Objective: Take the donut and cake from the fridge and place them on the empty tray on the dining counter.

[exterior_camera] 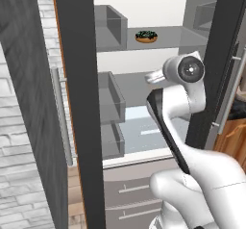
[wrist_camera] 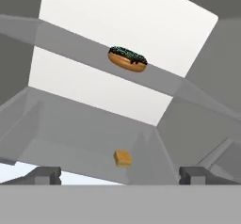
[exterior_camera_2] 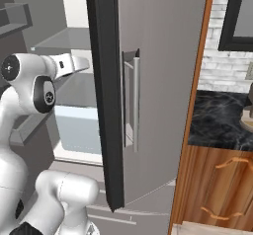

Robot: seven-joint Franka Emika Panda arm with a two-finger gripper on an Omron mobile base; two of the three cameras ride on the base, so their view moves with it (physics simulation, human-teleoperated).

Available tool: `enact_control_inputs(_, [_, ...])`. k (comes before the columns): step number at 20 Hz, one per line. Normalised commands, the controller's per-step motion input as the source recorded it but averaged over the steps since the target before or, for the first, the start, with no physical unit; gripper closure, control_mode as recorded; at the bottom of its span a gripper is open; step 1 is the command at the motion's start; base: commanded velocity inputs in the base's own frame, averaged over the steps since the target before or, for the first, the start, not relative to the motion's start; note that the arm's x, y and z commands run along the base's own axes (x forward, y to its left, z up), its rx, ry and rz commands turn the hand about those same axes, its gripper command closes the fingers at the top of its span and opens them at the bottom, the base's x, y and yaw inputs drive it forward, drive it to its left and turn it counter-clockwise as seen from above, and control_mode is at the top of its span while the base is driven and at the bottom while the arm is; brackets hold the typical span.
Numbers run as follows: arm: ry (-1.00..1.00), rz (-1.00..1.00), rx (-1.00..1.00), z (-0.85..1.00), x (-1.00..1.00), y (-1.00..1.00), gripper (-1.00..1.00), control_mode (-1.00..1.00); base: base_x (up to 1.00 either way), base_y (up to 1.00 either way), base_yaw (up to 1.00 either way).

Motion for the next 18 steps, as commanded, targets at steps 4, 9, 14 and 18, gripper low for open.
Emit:
enact_control_inputs(4, [0.03, -0.1, -0.1, 0.0, 0.32, -0.23, -1.0, -1.0, 0.0, 0.0, 0.0])
enact_control_inputs(9, [0.06, -0.01, -0.03, 0.0, 0.36, -0.32, -1.0, -1.0, 0.0, 0.0, 0.0])
enact_control_inputs(14, [0.05, 0.0, -0.04, 0.0, 0.19, -0.22, -1.0, -1.0, 0.0, 0.0, 0.0])
enact_control_inputs(18, [0.01, -0.09, -0.11, 0.0, -0.08, -0.25, -1.0, -1.0, 0.0, 0.0, 0.0])
